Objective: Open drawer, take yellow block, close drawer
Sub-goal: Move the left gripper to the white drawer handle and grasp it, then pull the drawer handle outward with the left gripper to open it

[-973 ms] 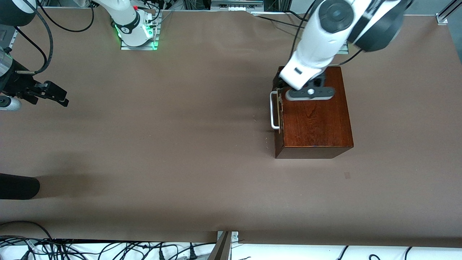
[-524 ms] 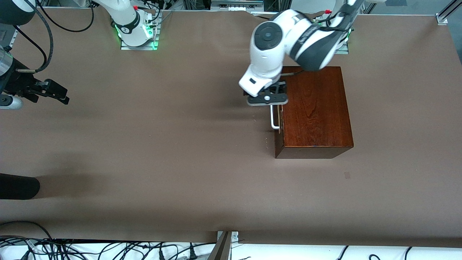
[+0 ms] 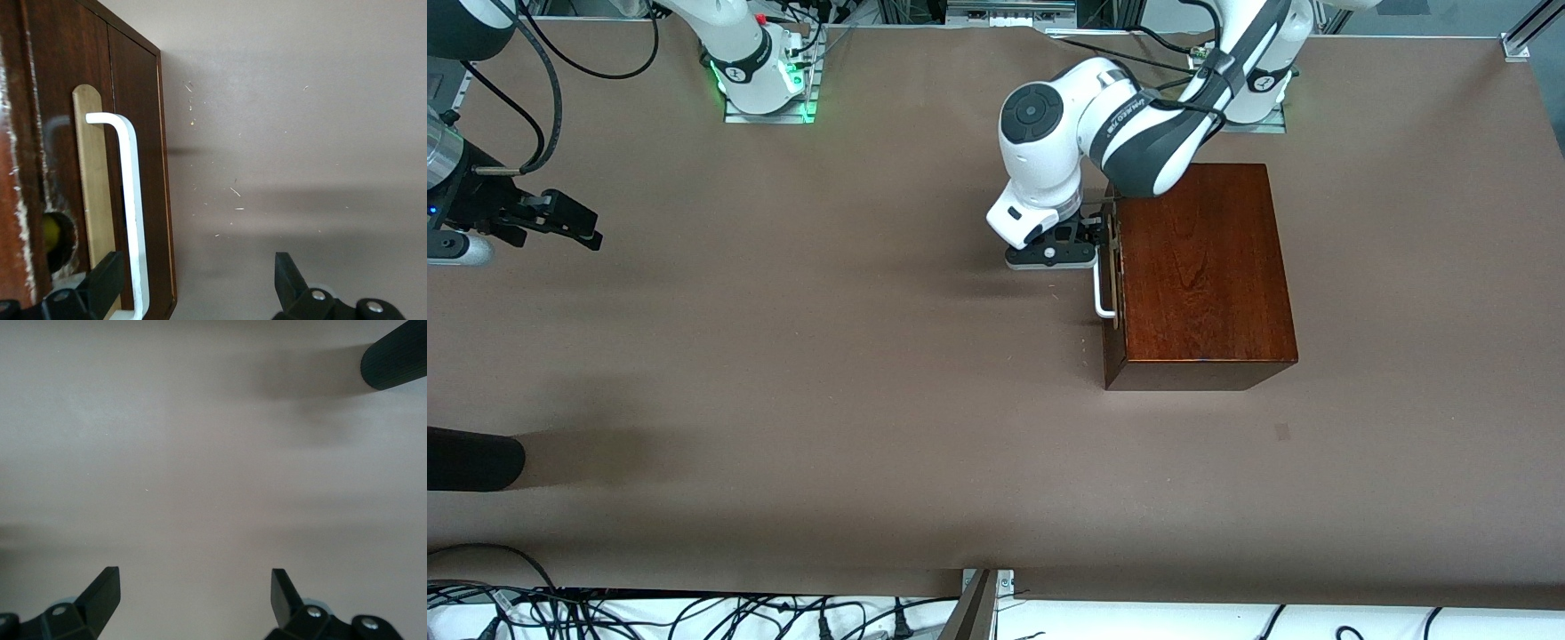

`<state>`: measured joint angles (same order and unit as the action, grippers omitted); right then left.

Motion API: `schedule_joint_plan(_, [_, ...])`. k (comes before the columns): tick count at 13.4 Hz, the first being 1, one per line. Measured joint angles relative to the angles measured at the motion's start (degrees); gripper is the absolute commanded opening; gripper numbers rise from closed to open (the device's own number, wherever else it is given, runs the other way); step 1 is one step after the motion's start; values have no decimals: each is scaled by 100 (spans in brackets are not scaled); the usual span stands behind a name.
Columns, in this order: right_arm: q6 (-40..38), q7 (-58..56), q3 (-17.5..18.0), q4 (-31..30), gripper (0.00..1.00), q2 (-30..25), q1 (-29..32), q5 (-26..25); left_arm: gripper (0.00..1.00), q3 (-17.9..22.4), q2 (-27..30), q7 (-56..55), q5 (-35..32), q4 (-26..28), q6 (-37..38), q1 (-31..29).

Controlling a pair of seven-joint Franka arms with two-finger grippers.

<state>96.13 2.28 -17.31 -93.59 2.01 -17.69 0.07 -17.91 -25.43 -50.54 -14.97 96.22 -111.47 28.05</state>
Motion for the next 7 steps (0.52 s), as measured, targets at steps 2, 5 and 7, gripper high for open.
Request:
schedule_joint_plan(2, [-1,0,0,0,100,-1,0,0,100,54,-108,0,-102,0,-8,-2])
schedule_joint_plan(5, [-4,-1,0,1,100,-1,0,0,100,183,-232,0,-120,0,-13,-8])
schedule_joint_plan(7, [-6,-1,0,1,100,-1,0,0,100,234,-296,0,-121,0,-15,-8])
